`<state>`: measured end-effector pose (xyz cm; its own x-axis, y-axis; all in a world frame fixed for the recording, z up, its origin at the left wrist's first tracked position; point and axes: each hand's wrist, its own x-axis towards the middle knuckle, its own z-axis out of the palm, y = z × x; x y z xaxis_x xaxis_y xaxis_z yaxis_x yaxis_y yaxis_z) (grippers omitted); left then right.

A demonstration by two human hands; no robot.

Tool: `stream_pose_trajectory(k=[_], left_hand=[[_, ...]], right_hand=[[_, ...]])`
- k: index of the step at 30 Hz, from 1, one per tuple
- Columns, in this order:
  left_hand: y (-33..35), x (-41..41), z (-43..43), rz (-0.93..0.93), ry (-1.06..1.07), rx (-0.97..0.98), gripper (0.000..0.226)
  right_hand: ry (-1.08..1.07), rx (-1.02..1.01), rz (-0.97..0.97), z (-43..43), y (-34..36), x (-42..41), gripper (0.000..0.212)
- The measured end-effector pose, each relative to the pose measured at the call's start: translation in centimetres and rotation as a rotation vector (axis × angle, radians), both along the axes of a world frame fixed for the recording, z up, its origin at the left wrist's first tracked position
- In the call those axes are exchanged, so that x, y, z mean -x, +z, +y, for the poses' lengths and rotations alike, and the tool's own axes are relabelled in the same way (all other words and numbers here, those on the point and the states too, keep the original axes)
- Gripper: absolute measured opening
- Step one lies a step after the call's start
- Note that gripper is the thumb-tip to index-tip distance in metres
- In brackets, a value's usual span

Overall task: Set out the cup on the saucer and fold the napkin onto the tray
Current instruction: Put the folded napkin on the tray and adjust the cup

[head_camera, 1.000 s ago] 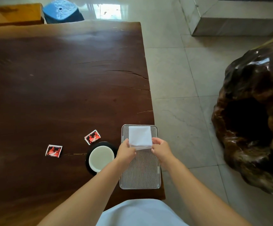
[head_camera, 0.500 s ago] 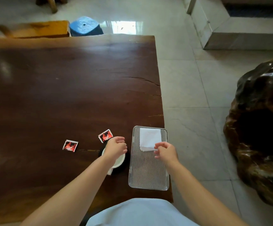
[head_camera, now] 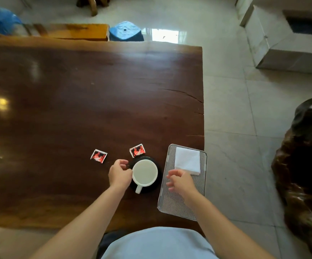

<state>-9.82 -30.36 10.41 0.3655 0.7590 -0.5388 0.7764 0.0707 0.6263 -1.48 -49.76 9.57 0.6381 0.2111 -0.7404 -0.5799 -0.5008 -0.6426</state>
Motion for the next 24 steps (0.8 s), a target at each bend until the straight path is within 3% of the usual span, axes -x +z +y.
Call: stream_pose_trajectory(k=[5,11,24], left_hand=[[-0.8,1.3,0.0,0.054,-0.074,0.017,0.046],[-1.9,1.1,0.0,0.048,-0.135,0.257,0.066],[-3.7,-0.3,0.9,0.057,-0.185,0.372,0.063]], right_hand=[[0.088,0.021,0.004,1.4,-0.1,0.3,0.040],[0.132,-0.004,0.144,3.2,0.0,0.7,0.059],[0.200,0.095,0.164,6.5,-1.4,0.0,0.061]])
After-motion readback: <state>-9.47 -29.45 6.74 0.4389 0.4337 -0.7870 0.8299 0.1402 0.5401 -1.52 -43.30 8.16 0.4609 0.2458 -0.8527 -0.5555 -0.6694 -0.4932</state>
